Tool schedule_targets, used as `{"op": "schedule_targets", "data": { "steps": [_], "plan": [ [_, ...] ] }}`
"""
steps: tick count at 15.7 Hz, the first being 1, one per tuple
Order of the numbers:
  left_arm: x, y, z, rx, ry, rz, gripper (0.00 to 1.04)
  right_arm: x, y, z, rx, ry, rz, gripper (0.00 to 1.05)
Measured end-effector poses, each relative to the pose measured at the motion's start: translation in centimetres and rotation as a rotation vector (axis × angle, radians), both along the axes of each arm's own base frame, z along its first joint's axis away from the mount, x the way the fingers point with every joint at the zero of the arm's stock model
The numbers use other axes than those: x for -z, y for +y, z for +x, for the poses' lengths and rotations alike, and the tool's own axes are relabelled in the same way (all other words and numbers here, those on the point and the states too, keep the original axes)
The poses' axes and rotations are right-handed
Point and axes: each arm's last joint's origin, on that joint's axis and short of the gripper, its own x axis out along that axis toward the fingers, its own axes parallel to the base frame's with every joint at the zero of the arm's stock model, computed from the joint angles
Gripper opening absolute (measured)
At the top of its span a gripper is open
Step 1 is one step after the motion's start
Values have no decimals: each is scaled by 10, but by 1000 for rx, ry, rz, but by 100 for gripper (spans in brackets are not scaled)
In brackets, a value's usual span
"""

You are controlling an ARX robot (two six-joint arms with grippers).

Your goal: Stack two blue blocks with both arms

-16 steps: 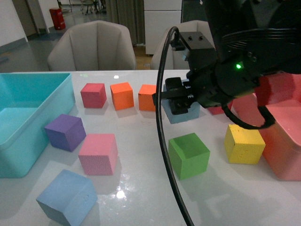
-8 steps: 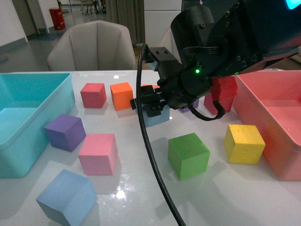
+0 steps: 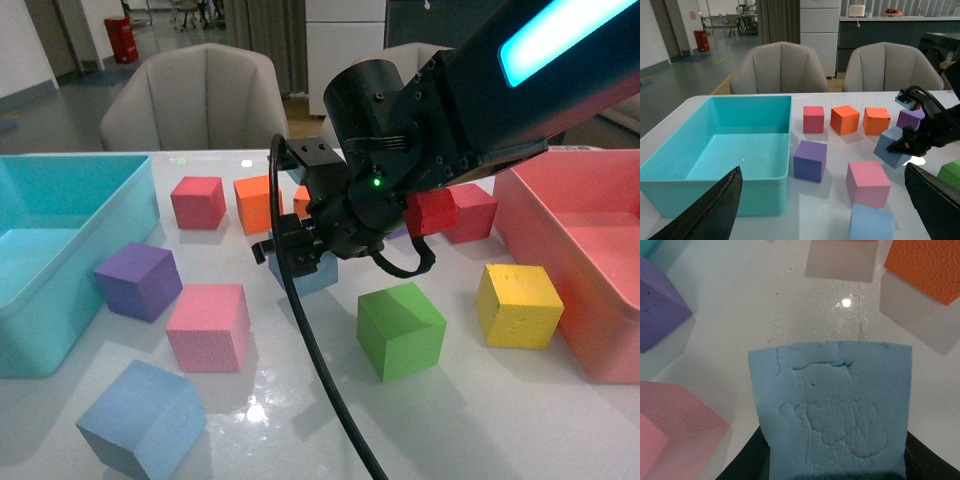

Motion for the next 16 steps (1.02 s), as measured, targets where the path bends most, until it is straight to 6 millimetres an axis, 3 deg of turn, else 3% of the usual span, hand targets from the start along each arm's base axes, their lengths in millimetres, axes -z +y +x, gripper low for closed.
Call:
{"op": "schedule_targets", "data": {
  "steps": [9,10,11,12,15,16],
  "plan": [
    [0,0,0,0,0,0,98,12,-7,12,44,28,-39,47],
    [0,0,0,0,0,0,98,12,-7,12,46,33,-39,60],
    [0,0,0,0,0,0,98,12,-10,13,48,37,-36,83],
    [0,0,0,0,0,0,98,7,-11,11,51,20,-30,97],
    [0,0,0,0,0,0,98,-15,-15,4,64,-34,-20,98],
    [0,0,0,0,0,0,98,-45,-27,-4,90,-122,5,98]
  ]
}}
